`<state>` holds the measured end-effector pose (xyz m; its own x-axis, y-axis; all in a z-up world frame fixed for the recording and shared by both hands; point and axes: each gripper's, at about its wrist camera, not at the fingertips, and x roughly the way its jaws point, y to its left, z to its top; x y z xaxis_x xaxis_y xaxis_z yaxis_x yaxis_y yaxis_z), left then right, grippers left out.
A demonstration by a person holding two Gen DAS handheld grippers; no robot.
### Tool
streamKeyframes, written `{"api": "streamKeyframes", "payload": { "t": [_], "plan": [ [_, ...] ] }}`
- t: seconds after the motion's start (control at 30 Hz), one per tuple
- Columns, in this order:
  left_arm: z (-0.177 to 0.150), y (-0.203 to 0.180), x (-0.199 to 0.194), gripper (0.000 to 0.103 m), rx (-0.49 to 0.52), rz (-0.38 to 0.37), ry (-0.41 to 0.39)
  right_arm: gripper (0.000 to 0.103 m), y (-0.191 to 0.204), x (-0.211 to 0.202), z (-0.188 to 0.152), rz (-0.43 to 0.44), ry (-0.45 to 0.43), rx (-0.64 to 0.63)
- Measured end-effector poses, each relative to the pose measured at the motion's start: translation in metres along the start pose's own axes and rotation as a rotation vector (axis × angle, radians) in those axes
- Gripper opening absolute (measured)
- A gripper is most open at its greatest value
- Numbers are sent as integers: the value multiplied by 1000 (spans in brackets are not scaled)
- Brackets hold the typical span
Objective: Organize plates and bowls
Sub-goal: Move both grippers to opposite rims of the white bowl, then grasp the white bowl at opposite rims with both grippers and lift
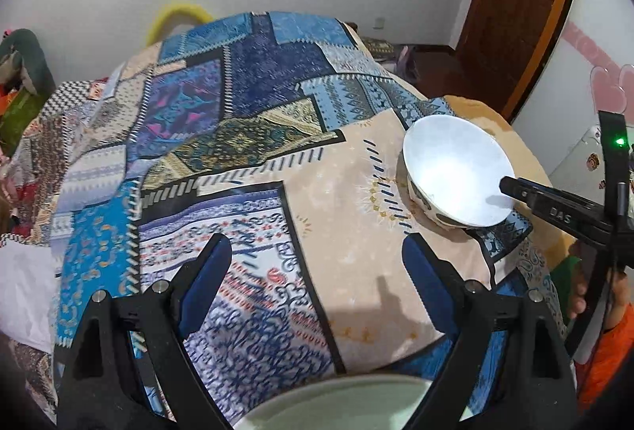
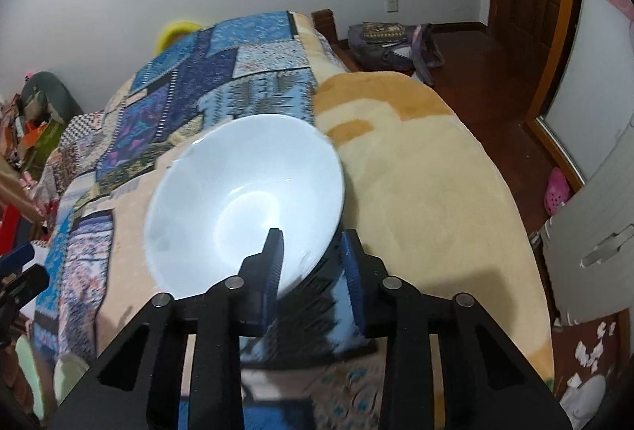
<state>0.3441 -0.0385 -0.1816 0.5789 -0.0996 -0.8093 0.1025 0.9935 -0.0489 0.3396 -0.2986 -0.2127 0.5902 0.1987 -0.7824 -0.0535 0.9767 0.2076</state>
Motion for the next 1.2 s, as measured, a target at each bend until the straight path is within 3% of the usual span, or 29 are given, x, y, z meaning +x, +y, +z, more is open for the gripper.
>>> {"api": "streamKeyframes", "payload": {
  "t": [0.17,0.37,0.67,0.83,0.93,1.2],
  "plan": [
    [8,-5,21,89,-9,-30,35,16,-2,13,3,9,27,-12],
    [18,-17,36,85,30,-23,17,17,4,18,4,47,31,-54],
    [24,-20,76,60,-5,-66,106,16,31,19,-3,142,70,-167],
    [20,-23,100,26,-10,-83,176,17,43,24,-5,155,78,-193],
    [16,-27,106,14,-10,-105,189,17,46,28,-2,152,79,-185],
    [12,-29,99,15,-12,-100,183,16,53,17,-6,140,89,-189]
  ]
}}
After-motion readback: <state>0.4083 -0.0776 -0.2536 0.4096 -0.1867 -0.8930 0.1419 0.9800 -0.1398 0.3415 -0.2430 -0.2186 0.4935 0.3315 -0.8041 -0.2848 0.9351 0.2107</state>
